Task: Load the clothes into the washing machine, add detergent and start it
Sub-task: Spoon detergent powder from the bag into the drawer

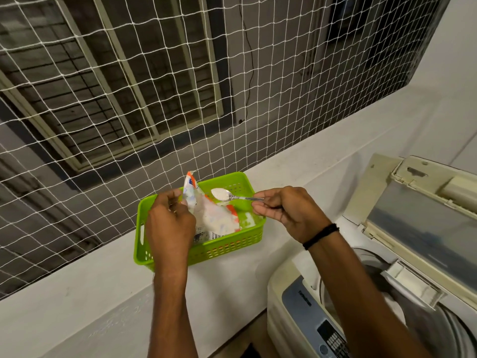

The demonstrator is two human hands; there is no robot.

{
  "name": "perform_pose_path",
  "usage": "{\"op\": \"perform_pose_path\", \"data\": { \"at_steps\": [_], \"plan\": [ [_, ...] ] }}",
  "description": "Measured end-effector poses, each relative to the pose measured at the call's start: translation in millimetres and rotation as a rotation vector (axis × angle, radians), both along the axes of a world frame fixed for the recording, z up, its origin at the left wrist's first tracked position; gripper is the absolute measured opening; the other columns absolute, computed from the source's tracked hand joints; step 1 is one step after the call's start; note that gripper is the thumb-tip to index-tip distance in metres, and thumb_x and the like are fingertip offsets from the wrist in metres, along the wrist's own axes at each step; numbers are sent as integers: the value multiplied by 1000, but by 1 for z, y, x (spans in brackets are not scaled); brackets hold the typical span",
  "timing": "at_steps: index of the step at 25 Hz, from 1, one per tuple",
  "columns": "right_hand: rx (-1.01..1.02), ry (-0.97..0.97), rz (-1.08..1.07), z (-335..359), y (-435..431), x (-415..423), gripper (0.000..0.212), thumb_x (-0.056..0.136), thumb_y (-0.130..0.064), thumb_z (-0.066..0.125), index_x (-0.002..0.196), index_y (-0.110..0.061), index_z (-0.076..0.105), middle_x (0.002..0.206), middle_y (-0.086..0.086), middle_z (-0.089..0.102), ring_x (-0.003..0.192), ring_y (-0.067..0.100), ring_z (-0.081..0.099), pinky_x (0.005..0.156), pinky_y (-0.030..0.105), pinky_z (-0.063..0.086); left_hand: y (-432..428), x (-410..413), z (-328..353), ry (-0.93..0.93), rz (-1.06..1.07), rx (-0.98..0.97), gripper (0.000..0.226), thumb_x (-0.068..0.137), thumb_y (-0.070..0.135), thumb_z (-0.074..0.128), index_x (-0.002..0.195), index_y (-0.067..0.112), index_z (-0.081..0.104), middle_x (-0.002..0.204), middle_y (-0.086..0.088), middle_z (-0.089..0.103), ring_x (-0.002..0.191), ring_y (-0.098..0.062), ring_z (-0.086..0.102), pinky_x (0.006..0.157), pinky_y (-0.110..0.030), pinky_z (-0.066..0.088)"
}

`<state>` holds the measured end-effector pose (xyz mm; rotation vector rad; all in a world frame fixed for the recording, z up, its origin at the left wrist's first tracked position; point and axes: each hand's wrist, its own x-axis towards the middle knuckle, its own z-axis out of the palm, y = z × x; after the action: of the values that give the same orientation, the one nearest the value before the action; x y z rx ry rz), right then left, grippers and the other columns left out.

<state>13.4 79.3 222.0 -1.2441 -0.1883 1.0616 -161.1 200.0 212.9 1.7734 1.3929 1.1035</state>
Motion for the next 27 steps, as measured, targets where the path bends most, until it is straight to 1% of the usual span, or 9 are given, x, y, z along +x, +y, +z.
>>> {"op": "perform_pose_path", "data": {
  "at_steps": [5, 7, 9, 11, 15, 18, 21, 23, 27],
  "plan": [
    [32, -7, -65, -3, -28, 14, 28, 89, 17, 37, 99, 14, 63, 91, 26, 67, 76, 26, 70, 61, 23, 60, -12, 24, 8, -173, -48, 98, 18, 91, 17, 63, 108, 22, 67, 103, 9, 70, 89, -9, 65, 80, -24, 50],
    [35, -11, -121, -7, -45, 25, 28, 88, 17, 39, 99, 15, 64, 93, 27, 68, 75, 27, 72, 62, 24, 60, -23, 42, 8, -212, -104, 119, 17, 90, 14, 64, 105, 20, 68, 98, 10, 69, 87, -7, 65, 82, -17, 48],
    [29, -21, -189, -10, -65, 36, 27, 87, 16, 42, 96, 13, 67, 92, 28, 70, 75, 28, 74, 64, 24, 60, -36, 63, 5, -218, -167, 128, 16, 90, 13, 63, 105, 18, 68, 94, 11, 68, 84, -5, 64, 77, -5, 43],
    [22, -25, -260, -16, -87, 47, 27, 87, 15, 43, 91, 9, 69, 90, 27, 71, 77, 29, 74, 67, 25, 60, -48, 86, 0, -216, -242, 112, 16, 90, 15, 63, 105, 20, 68, 92, 12, 68, 81, -3, 64, 73, 0, 41],
    [40, 10, -437, -38, -135, 71, 27, 89, 14, 41, 90, 9, 68, 87, 26, 69, 72, 28, 72, 66, 24, 60, -79, 139, -20, -232, -423, 81, 16, 90, 17, 61, 103, 21, 67, 90, 9, 68, 77, -9, 63, 74, -15, 47],
    [29, 60, -603, -64, -177, 89, 27, 91, 15, 39, 101, 16, 64, 92, 27, 65, 75, 28, 70, 64, 23, 60, -112, 178, -39, -164, -541, 47, 16, 91, 15, 60, 104, 20, 67, 91, 8, 67, 78, -9, 61, 70, -6, 42],
    [-39, 113, -740, -98, -222, 106, 25, 92, 13, 42, 107, 15, 62, 95, 25, 66, 86, 29, 68, 78, 28, 60, -147, 214, -68, -77, -664, -10, 19, 91, 11, 59, 106, 17, 68, 97, 6, 69, 86, -10, 62, 79, -15, 45],
    [-104, 136, -841, -126, -252, 120, 24, 91, 13, 45, 107, 12, 63, 94, 21, 67, 86, 27, 68, 87, 32, 56, -170, 238, -91, -12, -739, -95, 20, 91, 12, 57, 106, 17, 69, 100, 4, 70, 91, -13, 62, 84, -21, 46],
    [-365, 80, -994, -191, -303, 139, 25, 84, 0, 60, 107, 4, 68, 90, 11, 68, 82, 23, 68, 87, 39, 59, -201, 290, -170, 179, -882, -383, 20, 87, 18, 59, 101, 21, 72, 105, -4, 73, 91, -22, 66, 86, -32, 54]
  ]
}}
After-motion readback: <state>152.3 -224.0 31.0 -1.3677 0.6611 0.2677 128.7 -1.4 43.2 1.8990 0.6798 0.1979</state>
